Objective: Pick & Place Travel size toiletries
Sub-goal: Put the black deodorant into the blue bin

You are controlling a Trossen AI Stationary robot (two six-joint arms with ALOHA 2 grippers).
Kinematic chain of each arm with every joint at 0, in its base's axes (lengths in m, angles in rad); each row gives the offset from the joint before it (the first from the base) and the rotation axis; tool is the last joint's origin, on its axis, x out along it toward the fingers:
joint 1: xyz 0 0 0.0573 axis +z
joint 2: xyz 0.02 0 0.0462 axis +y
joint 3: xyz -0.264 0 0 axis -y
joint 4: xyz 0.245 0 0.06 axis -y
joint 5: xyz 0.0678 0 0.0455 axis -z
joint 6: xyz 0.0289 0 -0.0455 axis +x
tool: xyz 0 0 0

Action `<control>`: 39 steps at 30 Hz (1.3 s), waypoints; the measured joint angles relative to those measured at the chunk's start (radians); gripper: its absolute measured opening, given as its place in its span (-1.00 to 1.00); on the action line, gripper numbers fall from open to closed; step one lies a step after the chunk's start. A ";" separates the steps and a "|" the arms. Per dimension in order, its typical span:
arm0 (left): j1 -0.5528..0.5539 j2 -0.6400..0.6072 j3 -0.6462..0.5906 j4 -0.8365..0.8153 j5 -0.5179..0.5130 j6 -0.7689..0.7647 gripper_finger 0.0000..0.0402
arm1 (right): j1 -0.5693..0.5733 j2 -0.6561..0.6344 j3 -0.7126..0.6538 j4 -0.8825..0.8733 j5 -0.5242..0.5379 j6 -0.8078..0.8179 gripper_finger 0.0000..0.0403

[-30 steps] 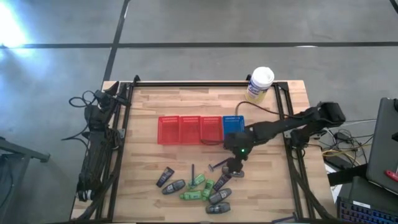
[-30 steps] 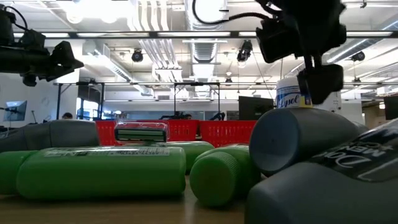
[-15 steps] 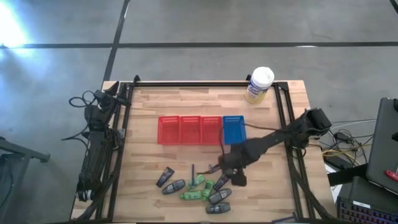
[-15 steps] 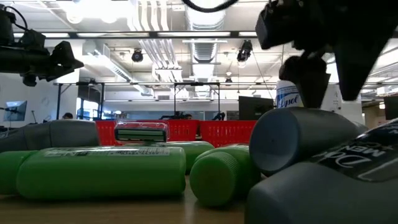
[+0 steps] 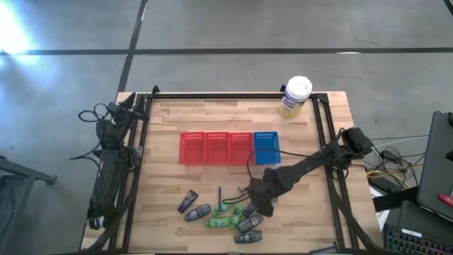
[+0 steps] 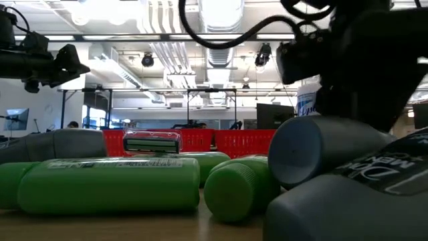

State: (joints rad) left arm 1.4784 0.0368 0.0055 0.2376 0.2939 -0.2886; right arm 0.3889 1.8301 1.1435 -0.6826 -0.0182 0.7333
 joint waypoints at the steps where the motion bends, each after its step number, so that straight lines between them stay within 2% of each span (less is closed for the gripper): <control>1: 0.000 0.000 0.000 0.000 0.000 0.000 0.11 | -0.001 0.000 -0.007 -0.006 0.010 0.020 0.81; 4: 0.000 0.000 0.000 0.000 0.000 0.000 0.11 | -0.002 0.002 -0.028 0.001 0.030 0.065 0.79; 8: -0.001 0.001 0.000 0.000 0.000 0.000 0.11 | 0.000 -0.002 -0.066 0.031 0.031 0.104 0.63; 13: -0.001 0.002 0.000 0.000 0.000 0.000 0.11 | -0.003 -0.006 -0.076 0.030 0.030 0.129 0.31; 17: -0.001 0.002 0.000 0.000 0.000 0.000 0.11 | -0.004 -0.013 -0.033 -0.035 0.013 0.134 0.02; 21: -0.001 0.002 0.000 0.000 0.000 0.000 0.11 | -0.002 -0.086 0.032 -0.147 0.012 0.159 0.01; 24: -0.001 0.002 0.000 0.000 0.000 0.000 0.11 | -0.008 -0.165 0.056 -0.242 0.104 0.283 0.01; 29: -0.001 0.002 0.000 0.000 0.000 0.000 0.11 | -0.106 -0.346 0.014 -0.394 0.306 0.733 0.01; 32: -0.001 0.003 0.000 0.000 0.000 0.000 0.11 | -0.223 -0.449 -0.083 -0.312 0.356 0.875 0.06; 35: -0.001 0.003 0.000 0.000 0.000 0.000 0.11 | -0.358 -0.514 -0.189 -0.113 0.333 0.828 0.07; 39: -0.001 0.003 0.000 0.000 0.000 0.000 0.11 | -0.511 -0.519 -0.311 0.113 0.217 0.739 0.07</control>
State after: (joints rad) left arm 1.4776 0.0395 0.0055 0.2376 0.2939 -0.2886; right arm -0.1218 1.3111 0.8323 -0.5693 0.1986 1.4724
